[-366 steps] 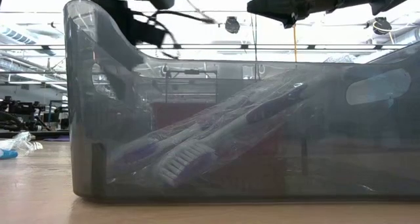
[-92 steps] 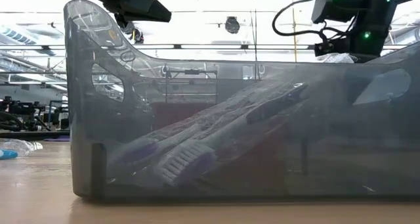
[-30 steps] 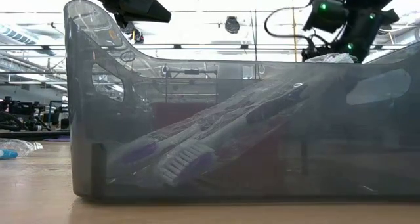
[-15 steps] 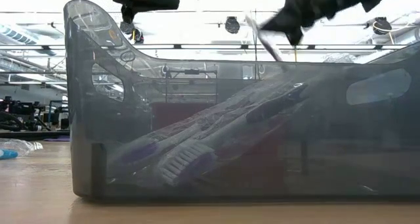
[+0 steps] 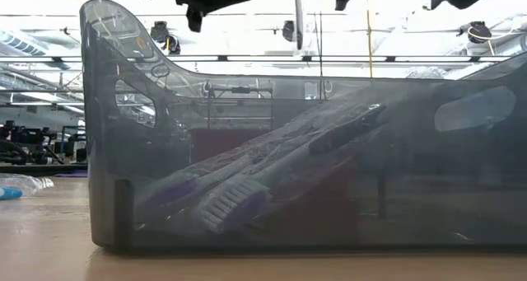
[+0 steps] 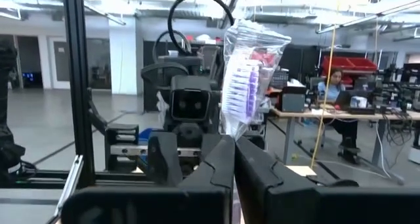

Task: Pick & Place Toothbrushes
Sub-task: Put the purple toothbrush into the black bin

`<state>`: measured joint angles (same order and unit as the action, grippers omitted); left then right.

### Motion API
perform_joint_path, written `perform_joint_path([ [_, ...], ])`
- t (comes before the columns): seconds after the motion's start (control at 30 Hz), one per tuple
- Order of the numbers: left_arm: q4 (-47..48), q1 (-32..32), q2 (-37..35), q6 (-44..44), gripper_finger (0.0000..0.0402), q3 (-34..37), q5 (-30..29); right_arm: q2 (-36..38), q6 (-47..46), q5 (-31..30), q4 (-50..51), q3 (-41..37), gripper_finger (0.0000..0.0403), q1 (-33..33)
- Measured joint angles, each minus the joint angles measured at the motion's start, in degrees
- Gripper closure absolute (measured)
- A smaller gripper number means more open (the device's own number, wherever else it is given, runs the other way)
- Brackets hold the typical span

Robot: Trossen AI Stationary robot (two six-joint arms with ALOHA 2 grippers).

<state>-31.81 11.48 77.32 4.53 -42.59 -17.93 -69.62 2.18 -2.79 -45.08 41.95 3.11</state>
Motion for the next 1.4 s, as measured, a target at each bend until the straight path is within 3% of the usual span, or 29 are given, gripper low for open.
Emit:
perform_joint_path([
  [0.2, -9.5, -1.1, 5.3, -0.4, 0.0258, 0.0, 0.3, -5.2, -0.4, 0.1, -7.0, 0.0, 0.0403, 0.0],
  [0.4, -15.0, -2.0, 9.1, -0.6, 0.0225, 0.0, -0.1, -8.4, -0.6, 1.6, -13.0, 0.0, 0.0403, 0.0],
  [1.03, -21.2, -4.2, 12.4, 2.0, 0.0218, 0.0, 0.0, -10.1, -0.5, 1.6, -14.9, 0.0, 0.0403, 0.0],
  [1.2, -22.1, -4.5, 12.4, 2.0, 0.0245, 0.0, 4.1, -10.1, -0.4, 1.6, -14.9, 0.0, 0.0403, 0.0],
  [1.4, -22.1, -4.5, 12.4, 0.3, 0.0348, 0.0, 4.5, -10.1, -0.4, 1.6, -14.7, 0.0, 0.0403, 0.0],
])
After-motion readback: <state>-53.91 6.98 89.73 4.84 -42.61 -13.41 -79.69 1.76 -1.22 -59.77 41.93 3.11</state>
